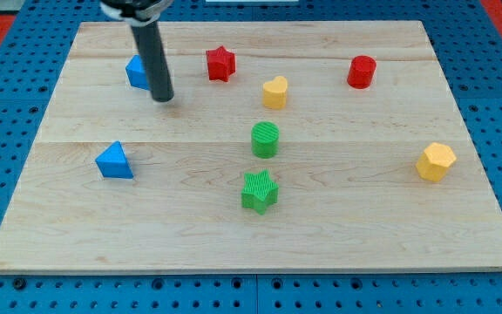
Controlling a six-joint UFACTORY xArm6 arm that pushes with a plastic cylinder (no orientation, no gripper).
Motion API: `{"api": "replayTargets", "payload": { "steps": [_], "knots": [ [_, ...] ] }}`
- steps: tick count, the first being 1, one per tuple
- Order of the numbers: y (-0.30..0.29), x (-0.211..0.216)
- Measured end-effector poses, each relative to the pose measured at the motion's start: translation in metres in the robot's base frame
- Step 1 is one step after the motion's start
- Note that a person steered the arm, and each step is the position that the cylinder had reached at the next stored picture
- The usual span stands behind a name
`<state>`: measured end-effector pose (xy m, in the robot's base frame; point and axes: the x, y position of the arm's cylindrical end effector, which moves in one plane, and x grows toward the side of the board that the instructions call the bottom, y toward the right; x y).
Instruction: Push the blue cube left a bit
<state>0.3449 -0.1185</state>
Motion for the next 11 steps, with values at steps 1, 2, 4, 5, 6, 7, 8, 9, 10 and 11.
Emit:
{"api": "replayTargets", "payload": {
  "steps": [1, 2, 4, 5, 6, 7, 8, 9, 10, 11],
  "knots": [
    [0.020, -0.018],
    [0.003, -0.029],
    [-0.059, -0.060],
    [-0.070, -0.064],
    [-0.086, -0.062],
    [-0.104, -0.053],
    [-0.103, -0.024],
    [-0.100, 0.005],
    [-0.088, 0.016],
    [-0.075, -0.006]
  ]
}}
